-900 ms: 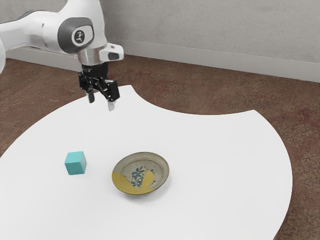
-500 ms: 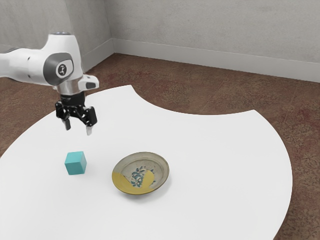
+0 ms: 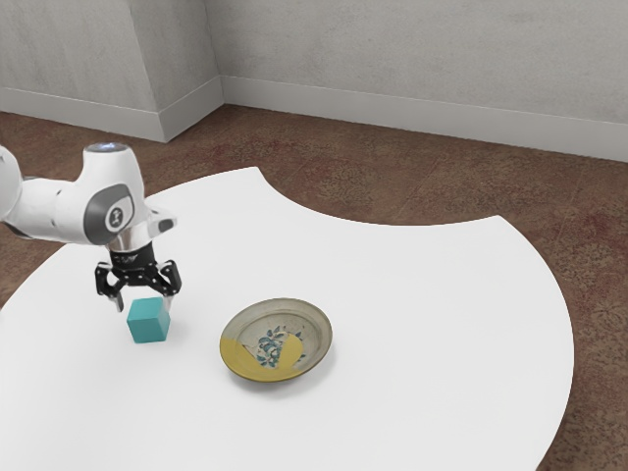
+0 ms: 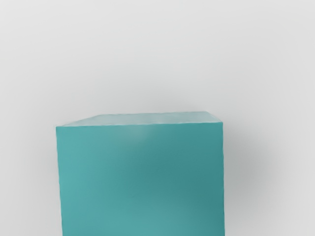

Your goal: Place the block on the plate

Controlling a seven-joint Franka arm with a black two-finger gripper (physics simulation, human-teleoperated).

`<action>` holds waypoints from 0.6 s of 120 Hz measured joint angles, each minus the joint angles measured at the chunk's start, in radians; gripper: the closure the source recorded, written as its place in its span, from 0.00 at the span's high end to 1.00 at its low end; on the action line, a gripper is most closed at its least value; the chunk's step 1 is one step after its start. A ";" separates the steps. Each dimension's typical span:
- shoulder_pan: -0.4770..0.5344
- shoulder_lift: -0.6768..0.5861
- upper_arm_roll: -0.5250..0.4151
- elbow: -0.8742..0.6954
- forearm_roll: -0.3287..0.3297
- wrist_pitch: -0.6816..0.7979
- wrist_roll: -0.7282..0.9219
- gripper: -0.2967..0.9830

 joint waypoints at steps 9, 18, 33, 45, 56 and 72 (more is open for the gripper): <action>0.010 0.004 0.000 -0.008 0.001 0.046 -0.046 0.77; 0.017 0.016 0.000 -0.011 0.002 0.084 -0.087 0.77; 0.022 0.029 0.000 -0.023 0.002 0.125 -0.146 0.77; 0.019 0.038 -0.001 -0.026 0.005 0.143 -0.185 0.77; 0.017 0.049 -0.003 -0.030 0.007 0.155 -0.215 0.77; 0.017 0.052 -0.003 -0.045 0.009 0.164 -0.251 0.74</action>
